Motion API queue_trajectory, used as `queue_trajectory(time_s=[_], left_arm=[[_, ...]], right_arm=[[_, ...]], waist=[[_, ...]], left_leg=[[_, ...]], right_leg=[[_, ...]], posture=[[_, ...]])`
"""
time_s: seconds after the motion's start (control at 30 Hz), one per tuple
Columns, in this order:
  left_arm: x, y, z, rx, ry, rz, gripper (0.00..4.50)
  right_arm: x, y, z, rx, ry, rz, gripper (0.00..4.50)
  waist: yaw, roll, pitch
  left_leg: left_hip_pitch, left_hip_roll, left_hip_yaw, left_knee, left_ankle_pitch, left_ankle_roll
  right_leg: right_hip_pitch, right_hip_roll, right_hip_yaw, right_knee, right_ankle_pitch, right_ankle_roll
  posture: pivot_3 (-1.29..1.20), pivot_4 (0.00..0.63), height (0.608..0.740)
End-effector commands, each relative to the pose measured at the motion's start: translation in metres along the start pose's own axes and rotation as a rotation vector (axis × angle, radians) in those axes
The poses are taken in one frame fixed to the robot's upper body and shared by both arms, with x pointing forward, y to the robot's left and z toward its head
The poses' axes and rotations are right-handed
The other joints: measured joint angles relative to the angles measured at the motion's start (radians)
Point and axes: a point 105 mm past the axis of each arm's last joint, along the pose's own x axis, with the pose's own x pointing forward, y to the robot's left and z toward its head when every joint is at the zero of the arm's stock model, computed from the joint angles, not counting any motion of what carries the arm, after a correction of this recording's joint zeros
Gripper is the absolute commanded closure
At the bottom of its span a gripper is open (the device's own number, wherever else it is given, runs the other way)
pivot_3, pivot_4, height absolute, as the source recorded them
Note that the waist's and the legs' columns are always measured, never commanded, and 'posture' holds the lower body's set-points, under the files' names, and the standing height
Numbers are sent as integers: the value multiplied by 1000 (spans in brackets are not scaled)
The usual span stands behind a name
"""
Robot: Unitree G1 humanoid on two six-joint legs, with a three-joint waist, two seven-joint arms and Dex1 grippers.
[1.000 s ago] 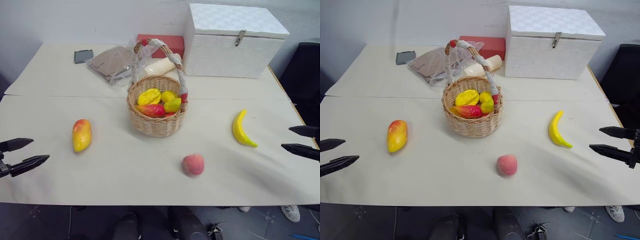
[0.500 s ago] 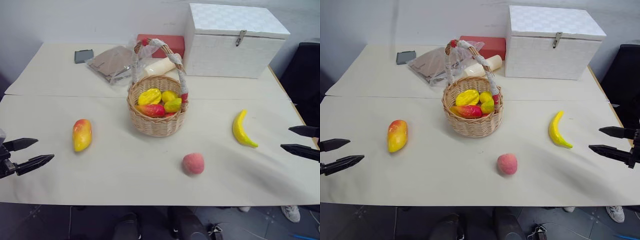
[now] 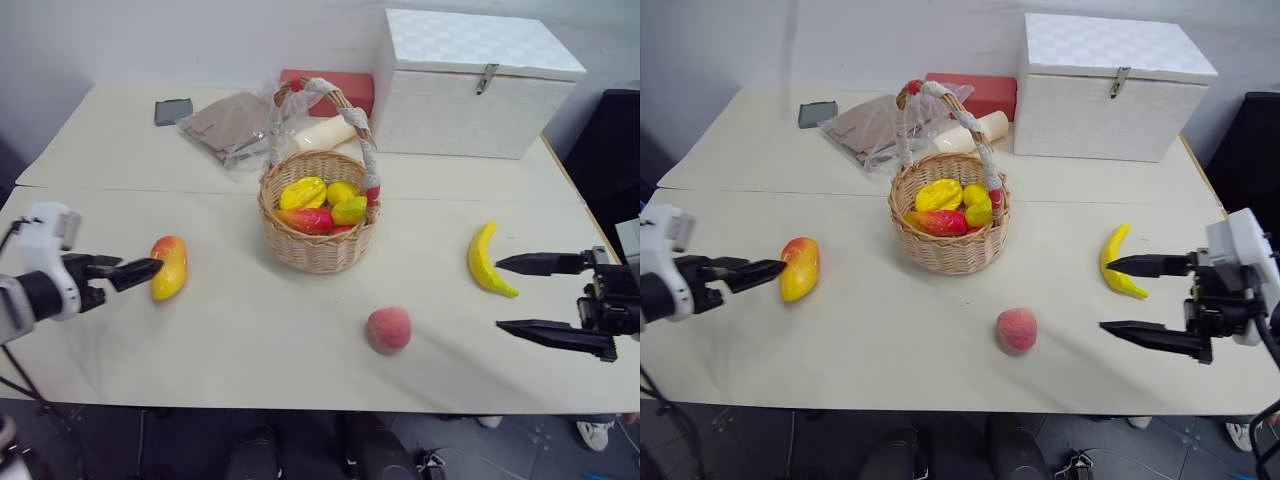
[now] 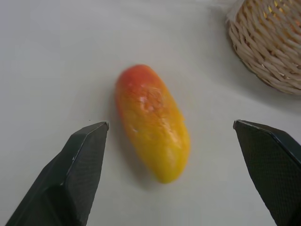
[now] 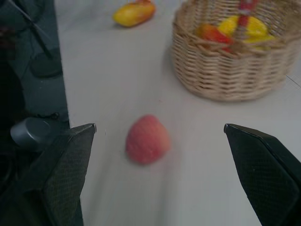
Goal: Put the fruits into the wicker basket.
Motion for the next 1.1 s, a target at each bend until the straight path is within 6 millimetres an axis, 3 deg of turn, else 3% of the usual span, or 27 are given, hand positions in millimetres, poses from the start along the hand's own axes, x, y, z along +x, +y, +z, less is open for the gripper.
queue_trajectory(time_s=[0.03,0.2,0.53,0.63,0.77,0.9,1.0,1.1], left_arm=[[12,7,-8,15,74,120,24],[27,15,-18,6,124,199,24],[62,27,-13,2,105,234,24],[67,28,-7,-1,75,207,631],[70,34,-5,-6,72,204,1843],[71,33,-5,39,86,189,2090],[64,17,6,128,45,80,2090],[43,-24,21,241,-19,-194,2090]], right_arm=[[17,19,30,-117,-63,84,0],[25,26,48,-139,-115,112,0],[28,20,36,-133,-92,33,0],[29,21,35,-135,-95,33,0],[31,21,36,-134,-105,27,0],[31,22,38,-135,-107,21,0],[28,19,39,-129,-117,-2,0],[24,15,42,-117,-130,-40,0]], waist=[[-2,-1,0],[0,-2,0],[32,-2,-1],[34,-2,-1],[37,-2,-1],[39,-2,-1],[37,-2,-1],[35,-3,0]], left_leg=[[0,0,0,0,0,0],[0,0,0,0,0,-1],[-1,-1,0,1,0,0],[-1,0,0,1,0,0],[-1,0,0,1,0,0],[-1,0,0,1,0,0],[-1,0,0,0,0,0],[-2,0,0,-1,0,0]], right_leg=[[0,0,0,0,0,0],[0,0,0,0,0,0],[0,-1,0,-1,0,0],[-1,-1,0,-1,0,0],[-1,-1,0,-1,0,0],[-1,-1,0,-1,0,0],[-1,-1,0,-1,0,0],[-2,-1,0,-1,0,0]], posture=[[0,150,740],[0,150,740],[0,150,740],[0,150,740],[0,150,740],[0,150,740],[0,150,740],[0,150,740]])
